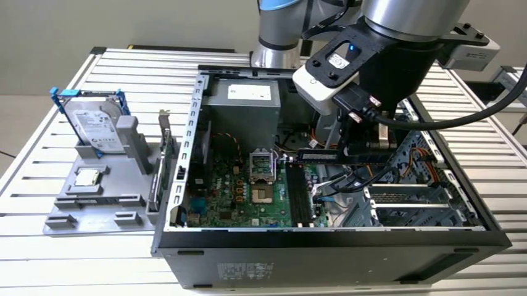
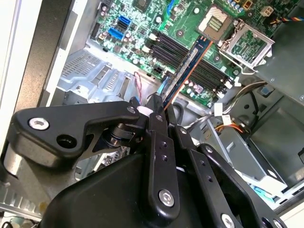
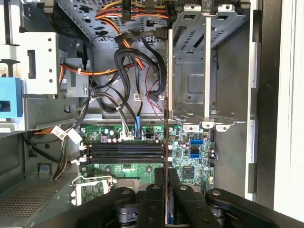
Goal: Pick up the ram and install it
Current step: 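Pick up the ram and move it above insertion slot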
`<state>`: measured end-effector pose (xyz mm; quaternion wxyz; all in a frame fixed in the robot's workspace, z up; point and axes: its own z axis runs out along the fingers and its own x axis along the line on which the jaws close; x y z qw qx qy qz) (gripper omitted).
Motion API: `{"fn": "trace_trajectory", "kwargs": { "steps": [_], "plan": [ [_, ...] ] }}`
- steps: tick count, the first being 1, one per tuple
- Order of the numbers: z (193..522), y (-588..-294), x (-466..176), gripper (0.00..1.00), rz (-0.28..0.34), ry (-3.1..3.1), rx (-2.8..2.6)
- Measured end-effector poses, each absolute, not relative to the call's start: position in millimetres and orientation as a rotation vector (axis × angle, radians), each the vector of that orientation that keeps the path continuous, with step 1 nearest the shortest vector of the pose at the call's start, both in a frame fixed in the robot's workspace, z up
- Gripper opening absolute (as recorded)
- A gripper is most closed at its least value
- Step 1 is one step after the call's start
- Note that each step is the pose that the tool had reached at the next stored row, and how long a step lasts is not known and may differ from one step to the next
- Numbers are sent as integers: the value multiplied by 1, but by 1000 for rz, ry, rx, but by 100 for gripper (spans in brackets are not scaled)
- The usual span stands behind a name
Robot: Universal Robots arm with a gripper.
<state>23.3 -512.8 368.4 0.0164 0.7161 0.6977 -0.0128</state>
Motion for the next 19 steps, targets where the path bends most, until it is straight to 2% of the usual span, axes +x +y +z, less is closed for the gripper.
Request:
{"fn": "trace_trajectory", "kwargs": {
  "steps": [19],
  "plan": [
    [368, -513, 23, 0, -39, 2211, 2184]
  ]
}}
